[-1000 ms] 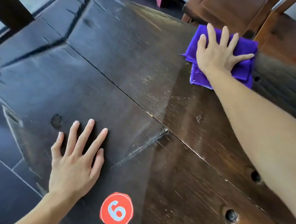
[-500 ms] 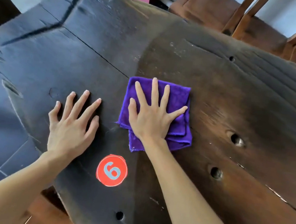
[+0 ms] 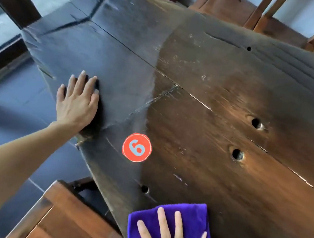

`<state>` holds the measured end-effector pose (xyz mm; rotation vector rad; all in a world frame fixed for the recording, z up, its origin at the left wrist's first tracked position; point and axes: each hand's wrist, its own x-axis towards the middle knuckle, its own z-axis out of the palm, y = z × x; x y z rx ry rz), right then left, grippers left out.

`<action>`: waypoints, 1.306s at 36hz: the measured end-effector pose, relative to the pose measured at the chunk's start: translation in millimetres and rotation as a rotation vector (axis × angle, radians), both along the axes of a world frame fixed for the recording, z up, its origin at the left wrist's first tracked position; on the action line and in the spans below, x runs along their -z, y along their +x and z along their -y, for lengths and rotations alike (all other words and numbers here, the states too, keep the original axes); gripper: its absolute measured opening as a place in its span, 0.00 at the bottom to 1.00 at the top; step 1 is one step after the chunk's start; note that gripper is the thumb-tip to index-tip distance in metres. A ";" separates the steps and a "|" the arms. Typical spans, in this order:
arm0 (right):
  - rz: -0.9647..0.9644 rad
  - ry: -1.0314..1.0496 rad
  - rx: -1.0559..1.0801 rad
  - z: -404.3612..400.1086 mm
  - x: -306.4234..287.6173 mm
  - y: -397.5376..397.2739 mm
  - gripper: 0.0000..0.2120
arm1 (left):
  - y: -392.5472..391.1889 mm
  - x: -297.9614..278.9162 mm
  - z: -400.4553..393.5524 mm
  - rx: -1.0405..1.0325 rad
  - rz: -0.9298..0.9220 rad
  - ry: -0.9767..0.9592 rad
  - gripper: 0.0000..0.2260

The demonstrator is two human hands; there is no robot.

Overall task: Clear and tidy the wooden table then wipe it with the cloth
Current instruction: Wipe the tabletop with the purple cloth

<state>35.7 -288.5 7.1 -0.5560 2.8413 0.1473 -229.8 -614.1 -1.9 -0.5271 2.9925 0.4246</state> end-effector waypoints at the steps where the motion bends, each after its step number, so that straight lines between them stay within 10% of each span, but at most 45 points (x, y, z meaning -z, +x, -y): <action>1: -0.010 0.021 -0.033 -2.7 0.9 3.0 0.35 | -1.7 -0.6 12.3 -0.055 0.026 0.011 0.23; 10: -0.061 -0.119 0.083 61.5 7.9 -57.3 0.30 | -15.8 8.6 29.9 -0.197 -0.021 -0.027 0.22; 36: -0.022 -0.209 -0.011 195.3 14.3 -580.9 0.26 | -34.5 13.1 47.5 -0.117 0.001 -0.108 0.18; 47: -0.110 -0.179 0.196 191.9 10.8 -611.6 0.28 | -35.7 11.0 46.2 -0.119 0.017 -0.114 0.17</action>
